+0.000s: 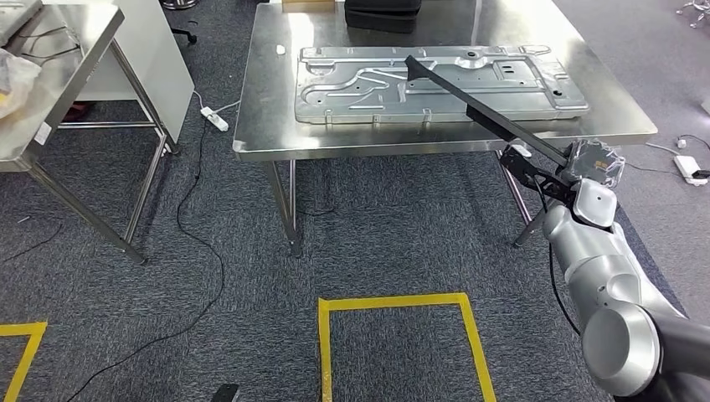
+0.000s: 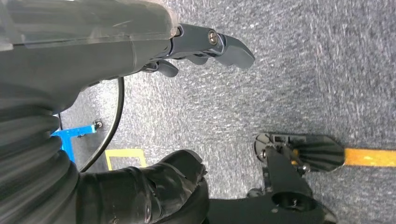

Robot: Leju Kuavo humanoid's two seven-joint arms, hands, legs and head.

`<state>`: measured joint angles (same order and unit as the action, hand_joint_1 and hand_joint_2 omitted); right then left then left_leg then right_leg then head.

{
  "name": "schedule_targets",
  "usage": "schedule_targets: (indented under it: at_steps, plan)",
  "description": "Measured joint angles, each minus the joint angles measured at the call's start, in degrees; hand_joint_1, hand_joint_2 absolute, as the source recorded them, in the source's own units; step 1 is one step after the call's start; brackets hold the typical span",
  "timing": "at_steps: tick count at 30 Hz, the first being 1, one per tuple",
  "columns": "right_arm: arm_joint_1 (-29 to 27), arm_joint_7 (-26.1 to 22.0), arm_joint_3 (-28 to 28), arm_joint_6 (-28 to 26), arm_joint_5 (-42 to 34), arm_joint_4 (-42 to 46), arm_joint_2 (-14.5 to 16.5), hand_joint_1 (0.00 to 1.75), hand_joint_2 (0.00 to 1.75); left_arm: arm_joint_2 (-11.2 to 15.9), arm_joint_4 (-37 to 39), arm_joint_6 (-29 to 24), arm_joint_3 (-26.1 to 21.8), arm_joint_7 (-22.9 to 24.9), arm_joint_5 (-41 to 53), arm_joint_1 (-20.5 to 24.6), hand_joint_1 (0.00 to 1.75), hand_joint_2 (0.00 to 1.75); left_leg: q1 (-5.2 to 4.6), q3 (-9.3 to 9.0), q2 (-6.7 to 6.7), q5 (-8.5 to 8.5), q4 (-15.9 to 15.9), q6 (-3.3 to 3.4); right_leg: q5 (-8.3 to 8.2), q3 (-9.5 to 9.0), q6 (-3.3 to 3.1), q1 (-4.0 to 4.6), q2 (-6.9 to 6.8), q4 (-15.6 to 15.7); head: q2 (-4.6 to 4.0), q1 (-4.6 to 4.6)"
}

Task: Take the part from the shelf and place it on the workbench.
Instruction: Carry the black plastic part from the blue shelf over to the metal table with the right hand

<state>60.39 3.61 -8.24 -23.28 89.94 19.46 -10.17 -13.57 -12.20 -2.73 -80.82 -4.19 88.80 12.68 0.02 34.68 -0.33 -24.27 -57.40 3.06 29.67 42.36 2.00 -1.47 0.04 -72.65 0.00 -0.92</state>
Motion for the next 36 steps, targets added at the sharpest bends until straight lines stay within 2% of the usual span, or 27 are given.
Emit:
schedule_targets:
  at_steps: [1,3,5,8,10,12,13,14,15,17,18,19,22,24,25,27,28,29,30,31,33,34,35,36]
  plan:
    - [-0.01,-0.05,0.00,-0.04,0.00,0.01,-0.02,1.75,1.75,-0.02,0.00,0.03,-0.01,-0.08,0.02,-0.03,0.00,1.75,0.01,-0.05,-0.02,-0.31,-0.34,-0.16,-2.13,-1.76,-0.09,0.00,-0.04,3.79,0.00,0.01]
    - [0.03,-0.25,-0.01,-0.26,0.00,0.01,-0.02,1.75,1.75,-0.07,0.00,-0.02,0.01,-0.10,0.06,0.04,0.00,1.75,-0.18,0.06,-0.04,-0.95,-1.14,-0.68,-4.47,-5.10,-0.48,0.24,-0.06,10.58,0.00,-0.01]
    - [-0.02,-0.40,-0.02,-0.60,0.00,-0.01,-0.04,1.75,1.75,-0.07,0.00,-0.16,0.02,-0.06,0.11,0.15,0.00,1.75,-0.38,0.19,-0.04,-1.27,-1.50,-1.20,-4.22,-6.04,-0.99,0.54,0.00,12.43,0.00,-0.02]
    - [-0.18,-0.46,-0.02,-0.83,0.00,0.01,-0.16,1.75,1.75,-0.05,0.00,-0.26,0.02,0.05,0.19,0.19,0.00,1.75,-0.35,0.39,0.00,-2.00,-2.23,-1.97,-4.11,-6.49,-1.81,0.18,0.07,12.80,0.00,-0.05]
    - [-0.24,-0.64,-0.03,-0.89,0.00,0.01,-0.19,1.75,1.75,-0.04,0.00,-0.24,0.02,0.07,0.21,0.21,0.00,1.75,-0.13,2.53,0.03,-4.12,-6.67,-2.62,-3.85,-7.08,-2.43,-0.03,0.03,13.03,0.00,-0.06]
    - [-0.30,-0.78,-0.04,-0.93,0.00,0.00,-0.19,1.75,1.75,-0.04,0.00,-0.21,0.02,0.06,0.22,0.16,0.00,1.75,0.15,6.66,0.04,-6.67,-14.19,-3.01,-3.36,-7.59,-2.86,0.02,0.03,13.04,0.00,-0.07]
    - [-0.38,-0.79,-0.04,-0.94,0.00,-0.01,-0.19,1.75,1.75,-0.04,0.00,-0.18,0.02,0.06,0.23,0.10,0.00,1.75,0.26,8.46,0.05,-7.01,-16.87,-3.11,-3.08,-7.90,-2.92,0.03,0.07,13.04,0.00,-0.08]
    - [-0.48,-0.78,-0.04,-0.94,0.00,-0.01,-0.19,1.75,1.75,-0.04,0.00,-0.15,0.02,0.06,0.23,0.03,0.00,1.75,0.33,9.44,0.05,-6.29,-17.70,-3.14,-2.75,-8.30,-2.89,0.03,0.16,13.03,0.00,-0.07]
    - [-0.58,-0.78,-0.04,-0.94,0.00,-0.01,-0.19,1.75,1.75,-0.04,0.00,-0.12,0.02,0.05,0.24,0.00,0.00,1.75,0.37,9.22,0.06,-4.41,-16.14,-3.07,-2.37,-8.83,-2.80,0.02,0.25,13.03,0.00,-0.08]
    - [-0.74,-0.79,-0.05,-0.94,0.00,-0.01,-0.19,1.75,1.75,-0.04,0.00,-0.09,0.02,0.02,0.25,-0.01,0.00,1.75,0.32,6.42,0.05,0.36,-8.83,-2.58,-1.46,-10.05,-2.49,0.00,0.38,13.10,0.00,-0.05]
    - [-0.76,-0.79,-0.06,-0.97,0.00,-0.03,-0.19,1.75,1.75,-0.04,0.00,-0.09,0.03,0.01,0.25,0.05,0.00,1.75,0.15,4.84,0.05,1.76,-5.34,-2.25,-1.03,-10.49,-2.22,0.06,0.42,13.17,0.00,-0.05]
    - [-0.76,-0.79,-0.08,-1.02,0.00,-0.02,-0.19,1.75,1.75,-0.04,0.00,-0.10,0.03,-0.01,0.25,0.14,0.00,1.75,-0.02,3.79,0.10,2.15,-3.15,-1.94,-0.74,-10.73,-1.89,0.09,0.44,13.32,0.00,-0.06]
    - [-0.90,-0.76,-0.20,-1.12,0.00,0.01,-0.24,1.75,1.75,-0.05,0.00,-0.11,0.04,-0.01,0.25,0.27,0.00,1.75,-0.24,2.45,0.21,1.05,-1.12,-0.96,-0.76,-11.07,-0.79,0.09,0.32,13.13,0.00,-0.09]
    - [-0.92,-0.73,-0.27,-1.13,0.00,0.02,-0.32,1.75,1.75,-0.06,0.00,-0.10,0.04,-0.03,0.26,0.27,0.00,1.75,-0.09,1.15,0.11,0.61,-0.37,-0.17,-0.49,-10.29,-0.41,-0.03,0.17,10.88,0.00,-0.06]
    - [-0.87,-0.75,-0.30,-1.13,0.00,0.02,-0.36,1.75,1.75,-0.07,0.00,-0.10,0.04,-0.05,0.27,0.33,0.00,1.75,-0.02,0.50,0.06,0.39,-0.16,0.14,0.13,-8.85,-0.29,-0.05,0.13,8.37,0.00,-0.04]
    - [-0.89,-0.81,-0.34,-1.11,0.00,-0.05,-0.39,1.75,1.75,-0.07,0.00,-0.09,0.05,-0.07,0.33,0.46,0.00,1.75,-0.06,-0.44,0.02,-0.39,-0.11,0.50,2.01,-4.37,-0.04,0.01,0.12,1.91,0.00,-0.02]
    - [-1.00,-0.78,-0.38,-1.09,0.00,-0.11,-0.39,1.75,1.75,-0.08,0.00,-0.09,0.06,-0.07,0.39,0.47,0.00,1.75,-0.06,-1.00,-0.02,-0.88,-0.15,0.54,2.82,-2.05,0.09,0.04,0.12,-0.59,0.00,-0.02]
    - [-1.13,-0.68,-0.43,-1.06,0.00,-0.19,-0.39,1.75,1.75,-0.09,0.00,-0.09,0.06,-0.05,0.46,0.44,0.00,1.75,-0.07,-1.62,-0.06,-1.39,-0.19,0.50,3.10,-0.43,0.17,0.04,0.11,-1.67,0.00,-0.03]
    - [-1.23,-0.55,-0.49,-1.02,0.00,-0.27,-0.44,1.75,1.75,-0.12,0.00,-0.09,0.06,-0.01,0.53,0.36,0.00,1.75,-0.06,-2.40,-0.12,-1.96,-0.28,0.42,2.30,0.31,0.17,0.03,0.09,-0.79,0.00,-0.02]
    - [-1.28,-0.44,-0.52,-0.99,0.00,-0.32,-0.51,1.75,1.75,-0.15,0.00,-0.10,0.07,0.03,0.57,0.30,0.00,1.75,-0.05,-3.21,-0.16,-2.60,-0.40,0.28,0.31,0.17,0.17,0.02,0.05,1.84,0.00,-0.02]
    - [-1.29,-0.36,-0.55,-0.95,0.00,-0.37,-0.71,1.75,1.75,-0.21,0.00,-0.20,0.08,0.10,0.61,0.24,0.00,1.75,-0.03,-4.45,-0.21,-3.85,-0.69,-0.10,-5.63,-1.00,-0.02,0.03,-0.09,8.76,0.00,-0.01]
    - [-1.27,-0.38,-0.55,-0.92,0.00,-0.42,-0.78,1.75,1.75,-0.24,0.00,-0.33,0.08,0.21,0.63,0.27,0.00,1.75,-0.07,-4.77,-0.22,-4.40,-0.93,-0.38,-7.57,-1.32,-0.21,0.18,-0.13,11.16,0.00,-0.03]
    - [-1.24,-0.43,-0.55,-0.90,0.00,-0.49,-0.82,1.75,1.75,-0.26,0.00,-0.52,0.08,0.35,0.64,0.32,0.00,1.75,-0.12,-4.79,-0.24,-4.83,-1.07,-0.69,-8.57,-1.47,-0.55,0.36,-0.12,12.30,0.00,-0.03]
    - [-1.25,-0.48,-0.55,-0.89,0.00,-0.54,-0.85,1.75,1.75,-0.27,0.00,-0.71,0.09,0.56,0.65,0.36,0.00,1.75,-0.17,-4.80,-0.25,-5.17,-1.19,-1.05,-8.89,-1.45,-0.96,0.54,-0.06,12.67,0.00,-0.04]
